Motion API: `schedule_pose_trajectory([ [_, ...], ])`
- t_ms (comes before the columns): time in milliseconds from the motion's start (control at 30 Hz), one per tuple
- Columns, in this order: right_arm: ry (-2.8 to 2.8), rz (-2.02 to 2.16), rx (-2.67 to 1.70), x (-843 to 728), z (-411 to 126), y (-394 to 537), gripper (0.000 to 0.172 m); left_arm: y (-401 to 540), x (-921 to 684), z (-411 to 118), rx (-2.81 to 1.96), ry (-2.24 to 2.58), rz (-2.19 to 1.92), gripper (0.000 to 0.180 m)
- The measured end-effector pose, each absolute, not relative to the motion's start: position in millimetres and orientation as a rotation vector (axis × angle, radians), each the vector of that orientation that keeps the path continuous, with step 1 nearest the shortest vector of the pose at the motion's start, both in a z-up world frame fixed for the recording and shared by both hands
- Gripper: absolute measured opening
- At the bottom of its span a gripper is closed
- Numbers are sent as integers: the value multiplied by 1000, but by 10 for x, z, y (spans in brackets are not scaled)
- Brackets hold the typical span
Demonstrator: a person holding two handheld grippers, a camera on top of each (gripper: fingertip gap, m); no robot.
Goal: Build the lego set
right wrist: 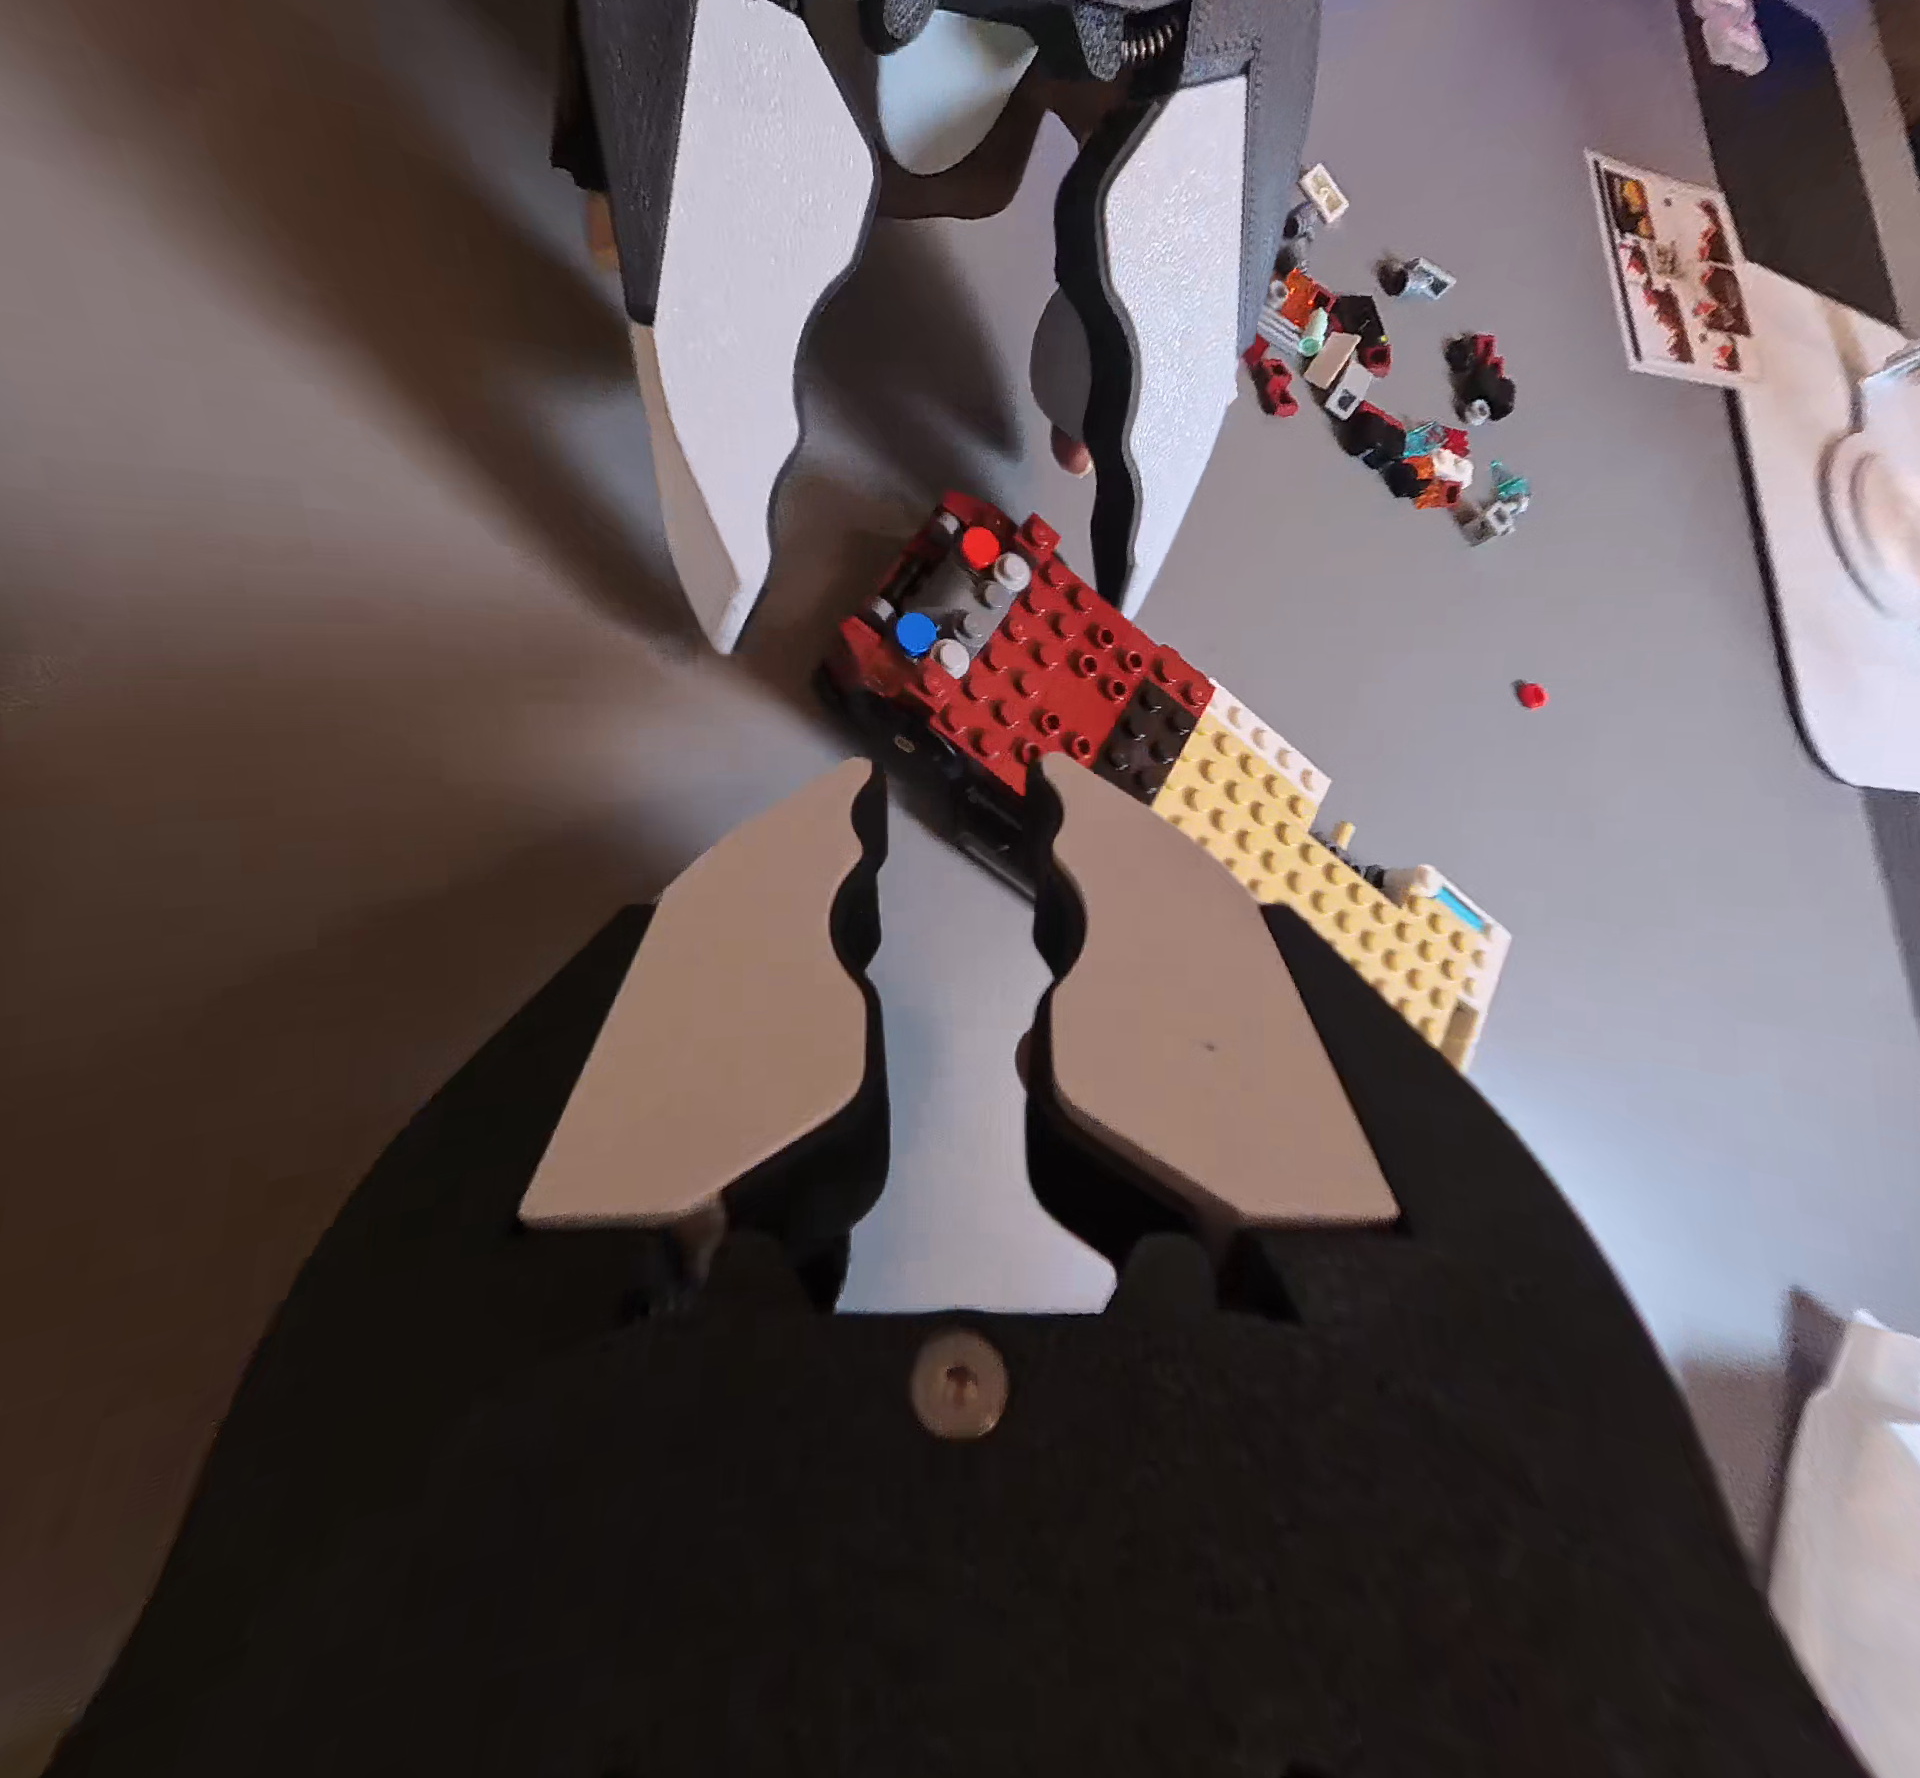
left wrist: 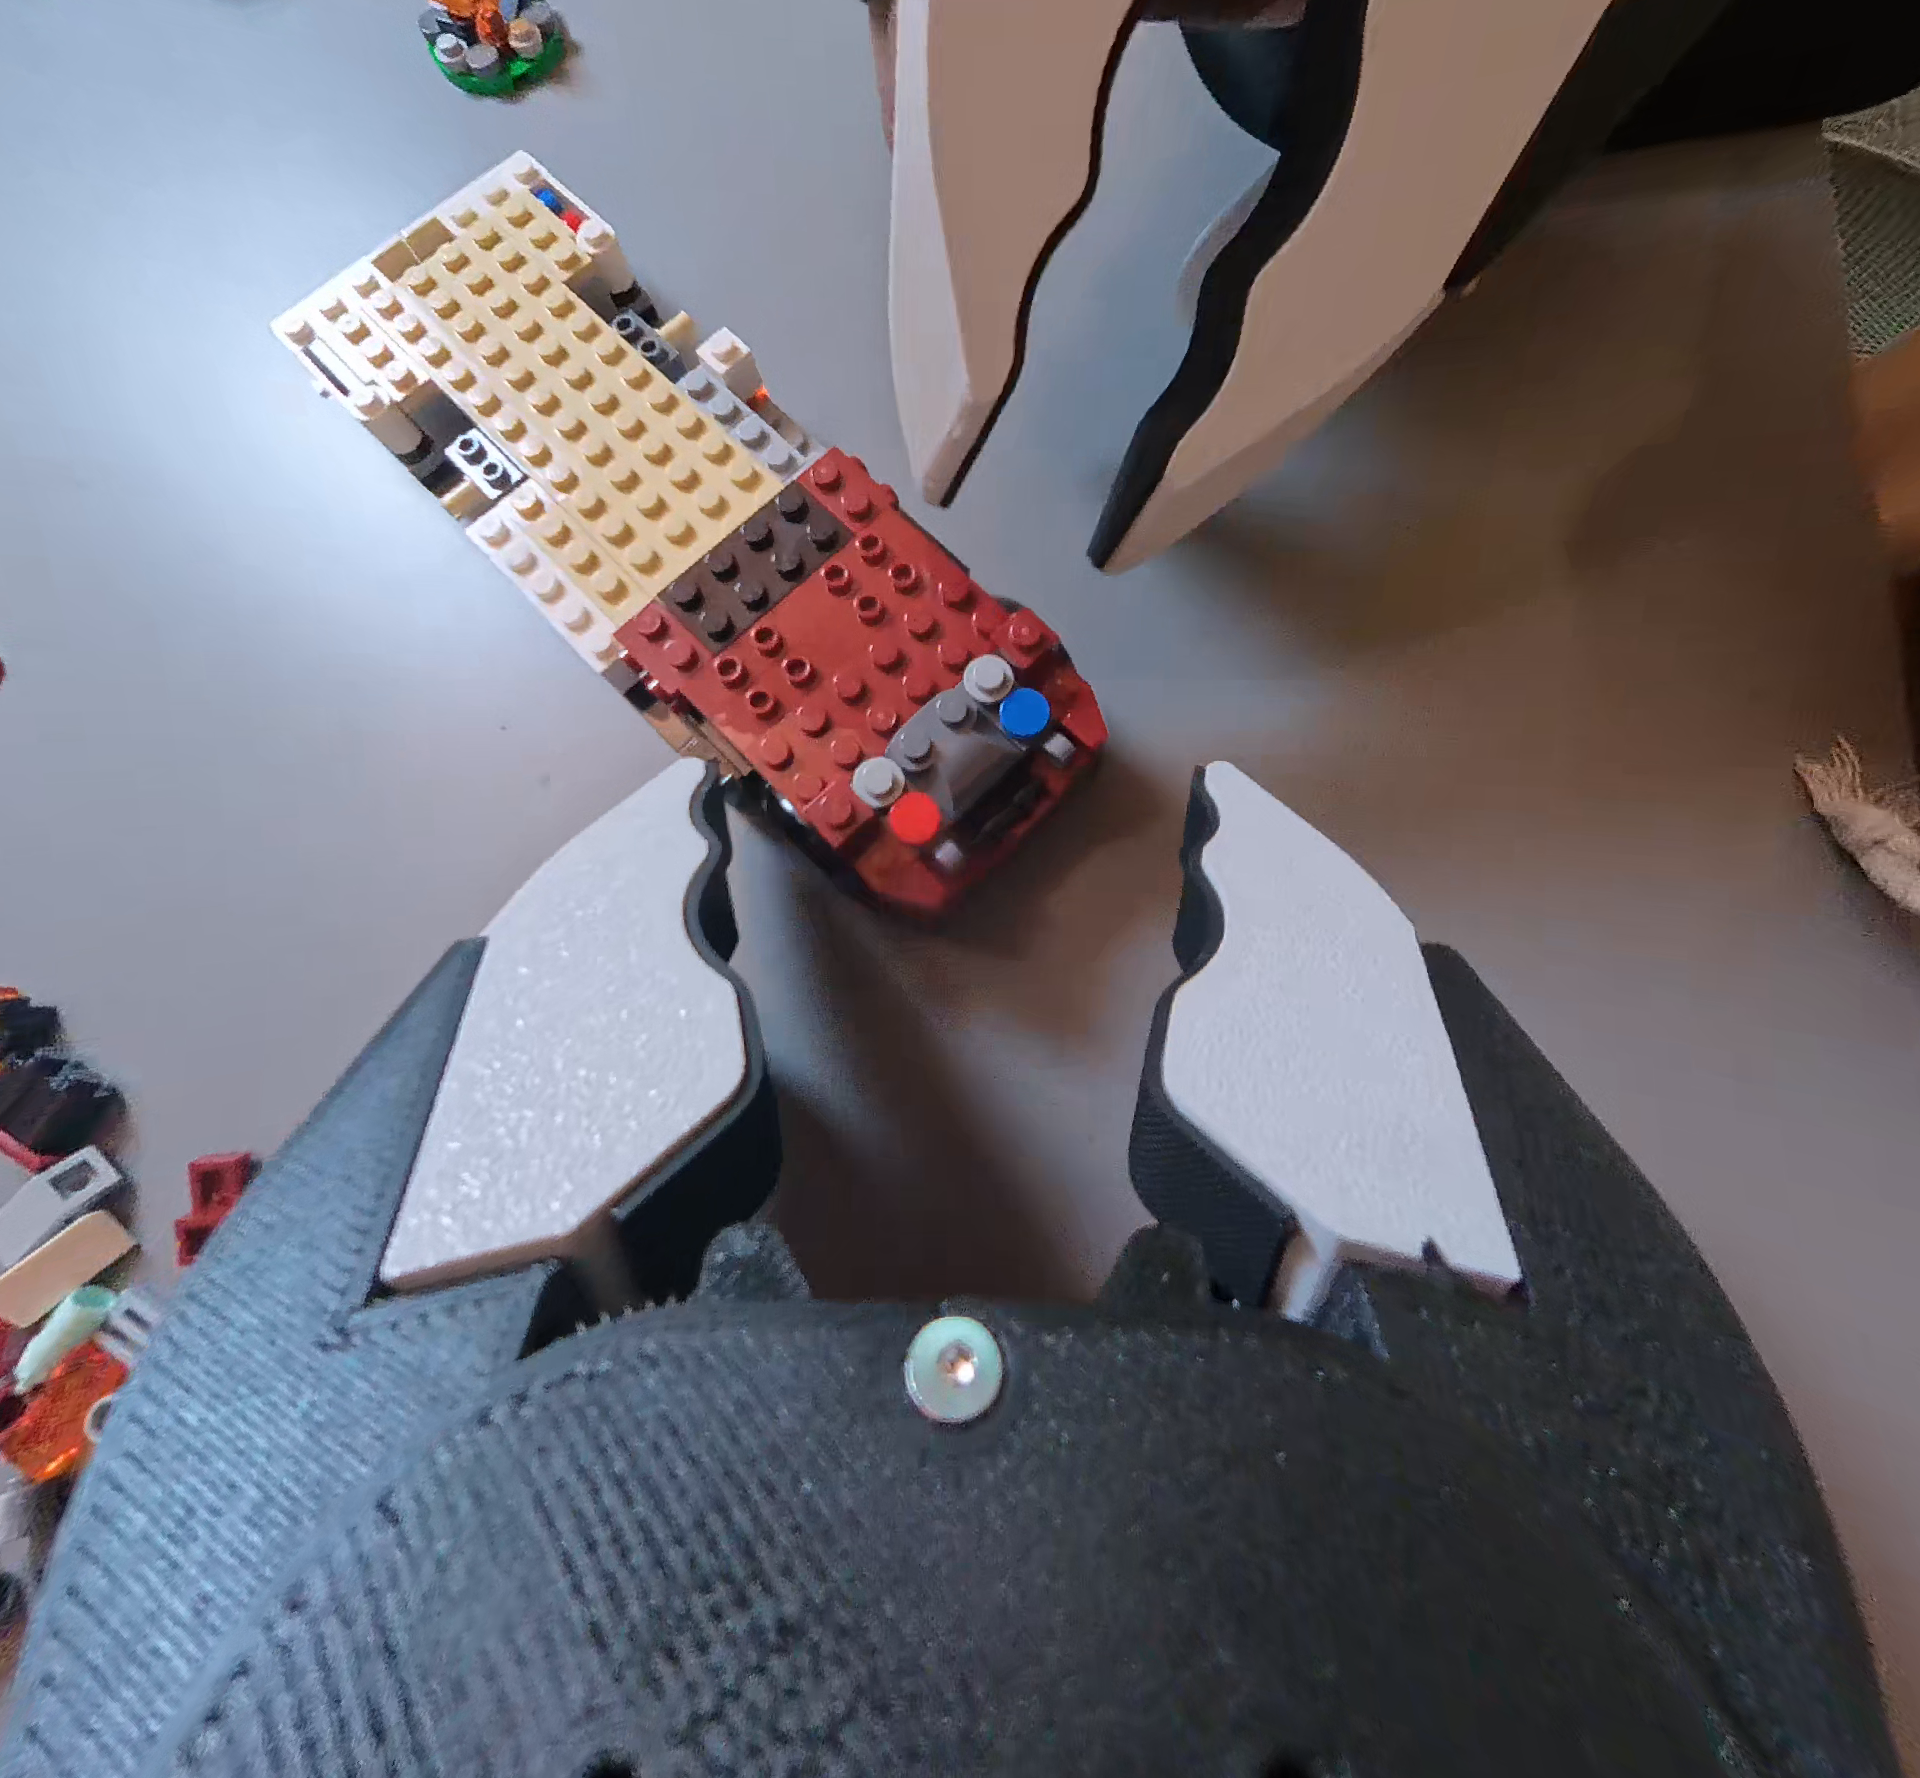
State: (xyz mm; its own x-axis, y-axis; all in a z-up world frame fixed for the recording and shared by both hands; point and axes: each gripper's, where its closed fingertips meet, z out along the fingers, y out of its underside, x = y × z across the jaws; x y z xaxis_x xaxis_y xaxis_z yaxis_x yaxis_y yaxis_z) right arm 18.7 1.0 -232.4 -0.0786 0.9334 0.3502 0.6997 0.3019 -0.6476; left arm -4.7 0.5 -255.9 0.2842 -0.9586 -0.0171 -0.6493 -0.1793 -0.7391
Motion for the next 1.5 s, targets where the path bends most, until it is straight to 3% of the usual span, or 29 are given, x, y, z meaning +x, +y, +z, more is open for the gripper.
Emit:
schedule_pose_trajectory([
  [367, -1800, 398, -1331, -249, -2351, 93, 20, 257, -251, -2584, -1967, 1352, -466, 87],
  [600, -1805, 454, -1253, -57, -2304, 114, 27, 293, -215, -2612, -1969, 1317, -472, 64],
  [1067, -1899, 149, -996, -217, -2219, 71, 21, 157, -196, -2465, -2147, 1178, -956, 63],
  [1500, -2055, -79, -856, -251, -2201, 83, 15, 142, -227, -2487, -2157, 1215, -944, 63],
])
